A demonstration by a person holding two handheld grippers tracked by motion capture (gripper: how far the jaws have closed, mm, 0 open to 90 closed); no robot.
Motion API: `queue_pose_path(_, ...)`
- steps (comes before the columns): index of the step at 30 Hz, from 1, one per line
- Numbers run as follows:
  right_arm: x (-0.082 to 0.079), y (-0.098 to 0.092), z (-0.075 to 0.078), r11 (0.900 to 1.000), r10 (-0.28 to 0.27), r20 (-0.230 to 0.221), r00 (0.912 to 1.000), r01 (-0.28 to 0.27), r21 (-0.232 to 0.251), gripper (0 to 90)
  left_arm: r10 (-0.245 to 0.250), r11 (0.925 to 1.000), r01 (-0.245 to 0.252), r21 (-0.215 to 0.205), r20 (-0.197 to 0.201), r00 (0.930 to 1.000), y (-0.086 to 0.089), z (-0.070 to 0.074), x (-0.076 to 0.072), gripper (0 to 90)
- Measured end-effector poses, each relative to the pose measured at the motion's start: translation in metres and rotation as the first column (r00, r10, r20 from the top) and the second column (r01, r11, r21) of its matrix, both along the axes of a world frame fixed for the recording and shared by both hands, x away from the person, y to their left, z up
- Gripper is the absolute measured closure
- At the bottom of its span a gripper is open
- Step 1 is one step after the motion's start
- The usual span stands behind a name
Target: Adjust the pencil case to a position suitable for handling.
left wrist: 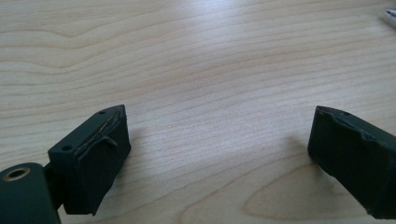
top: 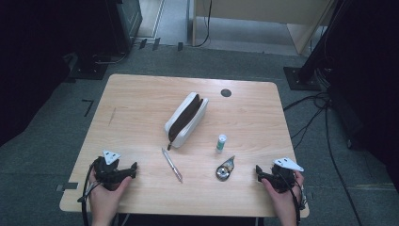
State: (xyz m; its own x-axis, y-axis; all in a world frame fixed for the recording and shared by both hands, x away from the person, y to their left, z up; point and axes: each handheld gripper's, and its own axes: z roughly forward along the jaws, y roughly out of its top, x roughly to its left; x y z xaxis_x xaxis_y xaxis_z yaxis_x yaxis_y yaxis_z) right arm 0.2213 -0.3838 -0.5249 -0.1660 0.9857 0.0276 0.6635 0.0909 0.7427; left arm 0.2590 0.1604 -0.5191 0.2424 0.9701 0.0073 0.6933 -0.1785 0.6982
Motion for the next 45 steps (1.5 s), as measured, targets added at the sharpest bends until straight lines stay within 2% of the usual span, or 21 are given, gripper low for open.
queue_pose_path(5, 0.0, 0.0, 0.0, 1.0, 0.003, 0.0, 1.0, -0.003, 0.001, 19.9, 0.015, 0.9999, -0.015, 0.001, 0.0, 0.9999, 0.001, 0.001, -0.003, 7.0)
queue_pose_path(7, 0.0, 0.0, 0.0, 1.0, 0.004, 0.0, 1.0, -0.004, 0.001, 19.9, 0.024, 0.9997, -0.024, 0.001, -0.007, 0.9997, 0.002, 0.004, -0.003, 14.8)
queue_pose_path(8, 0.0, 0.0, 0.0, 1.0, 0.004, 0.0, 1.0, -0.004, 0.001, 19.9, 0.024, 0.9997, -0.024, 0.001, -0.007, 0.9997, 0.002, 0.004, -0.003, 15.8)
queue_pose_path(9, 0.0, 0.0, 0.0, 1.0, 0.003, 0.0, 1.0, -0.003, 0.001, 19.9, 0.013, 0.9999, -0.013, 0.005, -0.01, 0.9999, 0.003, 0.006, -0.002, 15.8)
queue_pose_path(12, 0.0, 0.0, 0.0, 1.0, 0.003, 0.0, 1.0, -0.003, 0.001, 19.9, -0.018, 0.9986, 0.019, -0.049, 0.02, 0.9996, 0.0, 0.015, -0.001, 18.3)
queue_pose_path(14, 0.0, 0.0, 0.0, 1.0, 0.003, 0.0, 1.0, -0.003, 0.001, 19.9, -0.051, 0.9977, 0.053, -0.042, 0.039, 0.998, -0.007, 0.022, 0.003, 22.6)
queue_pose_path(15, 0.0, 0.0, 0.0, 1.0, 0.003, 0.0, 1.0, -0.003, 0.001, 19.9, -0.051, 0.9977, 0.053, -0.042, 0.039, 0.998, -0.007, 0.022, 0.003, 23.5)
queue_pose_path(16, 0.0, 0.0, 0.0, 1.0, 0.003, 0.0, 1.0, -0.003, 0.001, 19.9, -0.072, 0.9955, 0.074, -0.058, 0.047, 0.9963, -0.013, 0.027, 0.009, 24.3)
queue_pose_path(18, 0.0, 0.0, 0.0, 1.0, 0.003, 0.0, 1.0, -0.003, 0.0, 19.8, -0.083, 0.9909, 0.088, -0.102, 0.054, 0.9951, -0.019, 0.032, 0.017, 26.1)
queue_pose_path(19, 0.0, 0.0, 0.0, 1.0, 0.003, 0.0, 1.0, -0.003, 0.0, 19.8, -0.083, 0.9909, 0.088, -0.102, 0.054, 0.9951, -0.019, 0.032, 0.017, 28.2)
queue_pose_path(20, 0.0, 0.0, 0.0, 1.0, 0.003, 0.0, 1.0, -0.003, 0.0, 19.8, -0.11, 0.9796, 0.119, -0.162, 0.061, 0.992, -0.024, 0.037, 0.024, 29.7)
queue_pose_path(22, 0.0, 0.0, 0.0, 1.0, 0.003, 0.0, 1.0, -0.003, 0.0, 19.8, -0.121, 0.9743, 0.133, -0.182, 0.074, 0.9899, -0.031, 0.041, 0.03, 32.0)
queue_pose_path(27, 0.0, 0.0, 0.0, 1.0, 0.003, -0.001, 1.0, -0.003, 0.001, 19.8, -0.143, 0.9732, 0.157, -0.168, 0.092, 0.9854, -0.046, 0.049, 0.04, 35.7)
queue_pose_path(34, 0.0, 0.0, 0.0, 1.0, 0.004, 0.0, 1.0, -0.004, 0.001, 19.8, -0.204, 0.9685, 0.218, -0.12, 0.117, 0.9719, -0.076, 0.057, 0.053, 39.5)
queue_pose_path(37, 0.0, 0.0, 0.0, 1.0, 0.004, 0.001, 1.0, -0.004, 0.0, 19.9, -0.214, 0.9665, 0.228, -0.118, 0.121, 0.9694, -0.082, 0.056, 0.057, 41.7)
queue_pose_path(39, 0.0, 0.0, 0.0, 1.0, 0.004, 0.0, 1.0, -0.004, 0.001, 19.9, -0.233, 0.9619, 0.246, -0.119, 0.116, 0.9656, -0.09, 0.055, 0.061, 44.3)
queue_pose_path(40, 0.0, 0.0, 0.0, 1.0, 0.004, 0.0, 1.0, -0.004, 0.001, 20.0, -0.233, 0.9619, 0.246, -0.119, 0.116, 0.9656, -0.09, 0.055, 0.061, 45.0)
queue_pose_path(41, 0.0, 0.0, 0.0, 1.0, 0.004, 0.0, 1.0, -0.004, 0.001, 19.9, -0.245, 0.9584, 0.258, -0.122, 0.11, 0.9632, -0.095, 0.053, 0.064, 45.3)
queue_pose_path(44, 0.0, 0.0, 0.0, 1.0, 0.004, 0.0, 1.0, -0.004, 0.001, 20.0, -0.251, 0.9559, 0.264, -0.129, 0.107, 0.962, -0.099, 0.053, 0.066, 47.4)
queue_pose_path(45, 0.0, 0.0, 0.0, 1.0, 0.004, 0.0, 1.0, -0.004, 0.001, 20.0, -0.258, 0.9522, 0.272, -0.139, 0.11, 0.9598, -0.104, 0.053, 0.068, 47.5)
